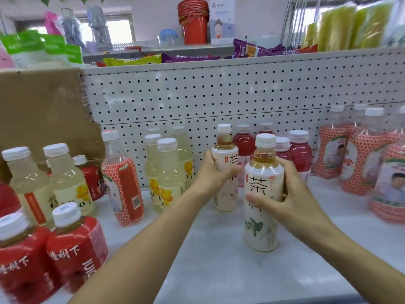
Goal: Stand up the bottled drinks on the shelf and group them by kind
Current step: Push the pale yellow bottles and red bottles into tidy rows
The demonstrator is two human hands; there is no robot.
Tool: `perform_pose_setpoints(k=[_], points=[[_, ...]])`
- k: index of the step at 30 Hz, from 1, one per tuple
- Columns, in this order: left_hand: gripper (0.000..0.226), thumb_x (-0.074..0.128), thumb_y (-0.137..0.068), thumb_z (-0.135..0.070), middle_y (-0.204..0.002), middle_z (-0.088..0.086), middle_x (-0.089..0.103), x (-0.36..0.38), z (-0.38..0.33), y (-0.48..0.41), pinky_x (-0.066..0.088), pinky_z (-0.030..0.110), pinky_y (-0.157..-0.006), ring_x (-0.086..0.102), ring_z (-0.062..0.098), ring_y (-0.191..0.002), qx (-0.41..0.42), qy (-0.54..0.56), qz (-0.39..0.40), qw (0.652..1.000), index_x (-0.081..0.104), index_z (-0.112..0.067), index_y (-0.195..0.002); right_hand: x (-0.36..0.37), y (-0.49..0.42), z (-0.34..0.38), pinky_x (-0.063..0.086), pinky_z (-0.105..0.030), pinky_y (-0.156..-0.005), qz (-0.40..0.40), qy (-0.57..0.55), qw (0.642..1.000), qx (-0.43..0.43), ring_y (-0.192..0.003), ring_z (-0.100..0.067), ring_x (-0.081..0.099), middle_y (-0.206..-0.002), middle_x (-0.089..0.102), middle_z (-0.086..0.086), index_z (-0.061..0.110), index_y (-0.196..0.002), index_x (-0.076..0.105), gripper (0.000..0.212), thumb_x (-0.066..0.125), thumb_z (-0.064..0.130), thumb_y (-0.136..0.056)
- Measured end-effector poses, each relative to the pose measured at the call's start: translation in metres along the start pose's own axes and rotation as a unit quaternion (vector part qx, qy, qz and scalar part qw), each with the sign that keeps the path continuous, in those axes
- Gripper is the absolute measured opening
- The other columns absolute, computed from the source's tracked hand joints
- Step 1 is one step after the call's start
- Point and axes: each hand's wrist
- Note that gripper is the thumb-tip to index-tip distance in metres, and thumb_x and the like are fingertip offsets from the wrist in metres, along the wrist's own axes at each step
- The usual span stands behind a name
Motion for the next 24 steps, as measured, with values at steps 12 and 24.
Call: perform_pose_setpoints(k=[12, 24], points=[[0.053, 0.076, -0.085, -0.033, -0.111, -0.014, 0.064, -0.013, 0.000, 0.071, 0.054, 0.013, -0.072, 0.064, -0.008, -0.093, 0.065, 0.014, -0.011, 0.998, 0.046, -0.026, -0.128, 0.006, 0.018, -0.003, 0.054, -0.015, -0.061, -0.030, -0.016, 0.999, 0.007, -0.085, 0.007, 0.066, -0.103, 0.066, 0.010, 0.028, -0.117, 0.047, 0.051, 0.081, 0.026, -0.078], [0.056, 0.075, -0.080, -0.037, -0.106, -0.006, 0.069, -0.023, -0.047, 0.216, 0.059, 0.026, -0.075, 0.070, 0.006, -0.093, 0.106, 0.087, -0.101, 0.985, 0.046, -0.024, -0.126, -0.006, 0.096, 0.059, 0.057, -0.021, -0.063, -0.010, -0.043, 0.998, -0.043, -0.083, -0.002, 0.067, -0.099, 0.067, 0.007, 0.026, -0.117, 0.051, 0.051, 0.079, 0.037, -0.077]])
Point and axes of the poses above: each hand's wrist, its own y-axis away from the middle knuckle, its own x-axis out of the palm, z = x × y
